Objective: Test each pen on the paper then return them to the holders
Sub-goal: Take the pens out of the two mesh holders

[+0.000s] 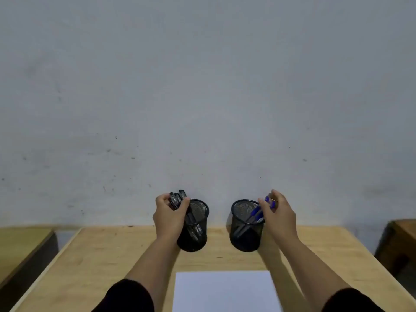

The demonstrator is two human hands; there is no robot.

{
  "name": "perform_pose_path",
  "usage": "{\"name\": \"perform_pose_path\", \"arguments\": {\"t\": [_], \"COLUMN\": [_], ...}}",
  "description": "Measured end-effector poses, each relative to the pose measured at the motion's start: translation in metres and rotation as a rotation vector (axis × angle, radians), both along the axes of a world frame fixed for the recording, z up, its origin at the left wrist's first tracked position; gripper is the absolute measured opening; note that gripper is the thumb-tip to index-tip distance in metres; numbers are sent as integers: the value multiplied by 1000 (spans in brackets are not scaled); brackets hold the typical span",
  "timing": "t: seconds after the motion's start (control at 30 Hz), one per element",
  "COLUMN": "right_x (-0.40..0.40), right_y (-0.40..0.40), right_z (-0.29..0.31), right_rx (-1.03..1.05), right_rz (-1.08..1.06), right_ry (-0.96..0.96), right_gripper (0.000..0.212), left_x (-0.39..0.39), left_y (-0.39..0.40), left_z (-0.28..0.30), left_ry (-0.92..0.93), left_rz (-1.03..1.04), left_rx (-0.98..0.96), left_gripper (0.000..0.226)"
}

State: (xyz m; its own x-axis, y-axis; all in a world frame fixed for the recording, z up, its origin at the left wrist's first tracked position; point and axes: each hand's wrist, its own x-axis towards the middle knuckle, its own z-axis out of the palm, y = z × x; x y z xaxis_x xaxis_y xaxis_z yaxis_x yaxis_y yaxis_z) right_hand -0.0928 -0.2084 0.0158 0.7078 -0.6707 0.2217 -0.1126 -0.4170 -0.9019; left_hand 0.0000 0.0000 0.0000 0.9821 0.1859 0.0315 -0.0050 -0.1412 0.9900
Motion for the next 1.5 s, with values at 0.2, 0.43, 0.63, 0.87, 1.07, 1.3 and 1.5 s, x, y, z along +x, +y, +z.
{"name": "perform_pose_path", "arguments": {"t": [0.2,0.43,0.63,0.87,1.07,1.3,1.5], "right_x": [8,12,10,9,9,11,12], "right_y": [3,4,6,9,3,-1,-3], "right_z": [0,0,1,3,8,14,21], "right_rx": [66,39,34,63,81,173,208], "right_rz": [-30,6,47,43,-13,-58,-87], "right_ry": [-86,-93,-101,-131,-135,-197,-241], "right_gripper": [43,31,24,21,20,20,21], "left_x": [7,3,1,-1,3,9,16], "left_y": [-5,-5,-2,-1,-1,-2,-1], "left_z": [11,11,11,12,9,12,25], "left_ry": [-43,-130,-200,-250,-257,-273,-274], "left_rz": [-32,-68,-145,-246,-215,-104,-31], "left_rx": [99,170,96,65,30,-86,-164], "left_gripper": [55,36,10,24,27,21,23]}}
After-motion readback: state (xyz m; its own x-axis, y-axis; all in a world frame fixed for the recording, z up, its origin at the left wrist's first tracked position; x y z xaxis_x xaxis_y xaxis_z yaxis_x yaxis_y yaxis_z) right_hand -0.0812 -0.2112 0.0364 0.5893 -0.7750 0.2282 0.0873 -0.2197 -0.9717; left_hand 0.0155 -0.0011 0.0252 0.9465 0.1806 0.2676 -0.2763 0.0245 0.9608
